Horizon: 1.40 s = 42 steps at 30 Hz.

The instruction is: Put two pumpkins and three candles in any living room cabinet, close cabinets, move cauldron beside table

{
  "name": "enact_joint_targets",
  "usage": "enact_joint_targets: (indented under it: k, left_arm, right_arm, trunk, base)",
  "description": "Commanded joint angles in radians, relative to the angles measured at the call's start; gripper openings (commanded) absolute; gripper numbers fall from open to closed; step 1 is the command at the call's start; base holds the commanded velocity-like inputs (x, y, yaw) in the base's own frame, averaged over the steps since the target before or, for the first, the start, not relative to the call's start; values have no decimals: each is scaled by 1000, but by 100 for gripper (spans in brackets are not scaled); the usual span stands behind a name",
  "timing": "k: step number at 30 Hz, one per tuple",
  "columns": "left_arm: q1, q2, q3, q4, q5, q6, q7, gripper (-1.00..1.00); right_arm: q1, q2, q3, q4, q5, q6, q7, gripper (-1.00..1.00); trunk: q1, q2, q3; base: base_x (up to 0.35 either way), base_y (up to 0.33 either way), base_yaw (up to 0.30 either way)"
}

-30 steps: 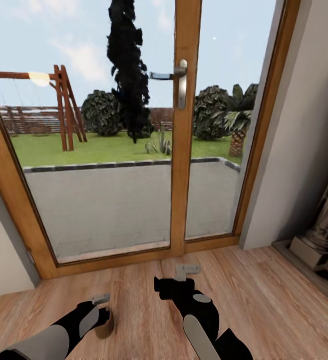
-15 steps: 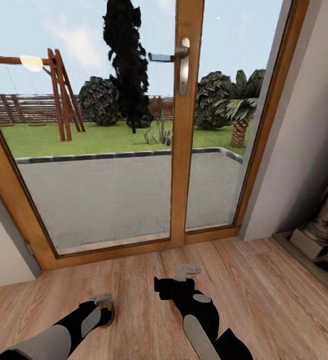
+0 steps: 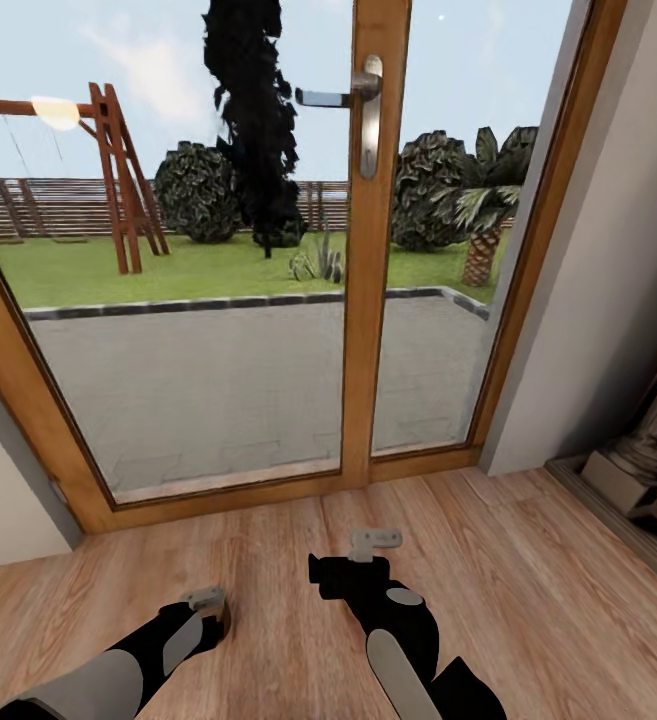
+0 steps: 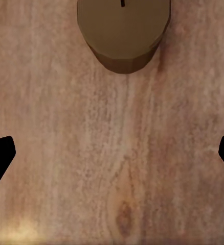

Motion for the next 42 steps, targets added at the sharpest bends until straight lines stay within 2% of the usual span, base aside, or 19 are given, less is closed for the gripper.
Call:
enact_joint_targets:
  k: [1,8,15,25,42]
  left_arm:
    - [0,1,-8,-3,9,5,6,100]
    - [0,0,-9,-3,9,6,5,100]
    - [0,0,-36,-3,9,5,5,100]
    - [0,0,-38,-3,9,5,4,100]
    - [0,-1,-39,-3,9,5,3,100]
  right_arm:
    - [-1,0,1,-1,-10,2,-10,100]
    - [-1,0,2,-1,-10,2,-10,100]
    - [-1,0,2,-1,-9,2,-10,100]
    - [-1,0,2,-1,-9,2,-10,100]
    - [-1,0,1,-1,-9,2,-10,100]
  trunk:
    - [0,0,-1]
    - [0,0,-1]
    - [0,0,-1]
    - [0,0,-1]
    - [0,0,-1]
  base:
    - [0,0,0]
    - [146,0,0]
    - [316,0,0]
    - [264,23,0]
    - [74,76,0]
